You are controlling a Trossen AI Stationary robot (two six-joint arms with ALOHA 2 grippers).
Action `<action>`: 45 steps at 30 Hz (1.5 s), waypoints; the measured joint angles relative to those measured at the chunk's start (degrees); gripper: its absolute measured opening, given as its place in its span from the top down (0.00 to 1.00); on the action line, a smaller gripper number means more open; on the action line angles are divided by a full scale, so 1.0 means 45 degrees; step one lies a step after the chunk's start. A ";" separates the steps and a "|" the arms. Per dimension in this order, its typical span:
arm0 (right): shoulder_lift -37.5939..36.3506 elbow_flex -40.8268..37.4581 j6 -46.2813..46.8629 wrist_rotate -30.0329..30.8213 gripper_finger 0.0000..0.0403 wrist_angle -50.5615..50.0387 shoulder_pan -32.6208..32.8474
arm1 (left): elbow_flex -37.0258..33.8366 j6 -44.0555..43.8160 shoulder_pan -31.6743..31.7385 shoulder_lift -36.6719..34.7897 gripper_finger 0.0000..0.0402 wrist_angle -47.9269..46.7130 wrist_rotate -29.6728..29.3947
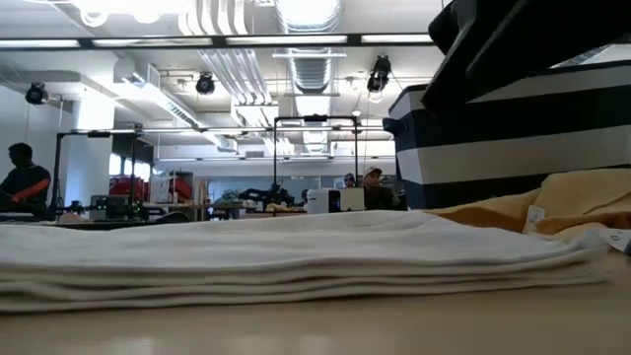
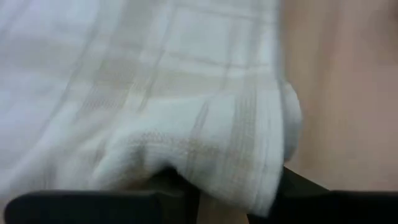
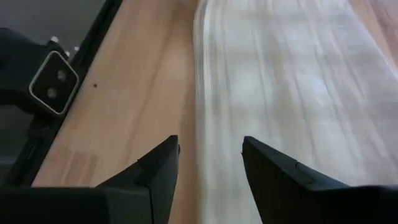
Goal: Fold towel
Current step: Fold the white towel
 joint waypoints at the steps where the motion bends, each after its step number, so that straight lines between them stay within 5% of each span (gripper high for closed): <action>1: 0.0091 -0.0004 -0.0031 0.0004 0.57 0.0530 -0.0005 | 0.0005 0.0856 0.0302 0.0069 0.78 0.0669 0.0291; 7: 0.1361 0.0067 -0.0435 -0.0009 0.55 0.3568 -0.0072 | 0.0901 0.3137 0.1057 0.0002 0.78 0.0119 0.0959; 17: 0.5094 0.4026 -0.0929 -0.0053 0.55 0.4593 -0.1341 | 0.1790 0.1633 0.0122 -0.0256 0.78 -0.2964 0.2902; 27: 0.7387 0.8212 -0.1026 -0.0910 0.55 0.1627 -0.2072 | 0.1329 -0.0320 -0.0774 -0.0285 0.78 -0.3133 0.0002; 45: 0.8602 0.9880 -0.0813 -0.1008 0.58 0.1186 -0.2262 | 0.1069 0.0238 -0.0537 -0.0295 0.78 -0.2987 -0.0366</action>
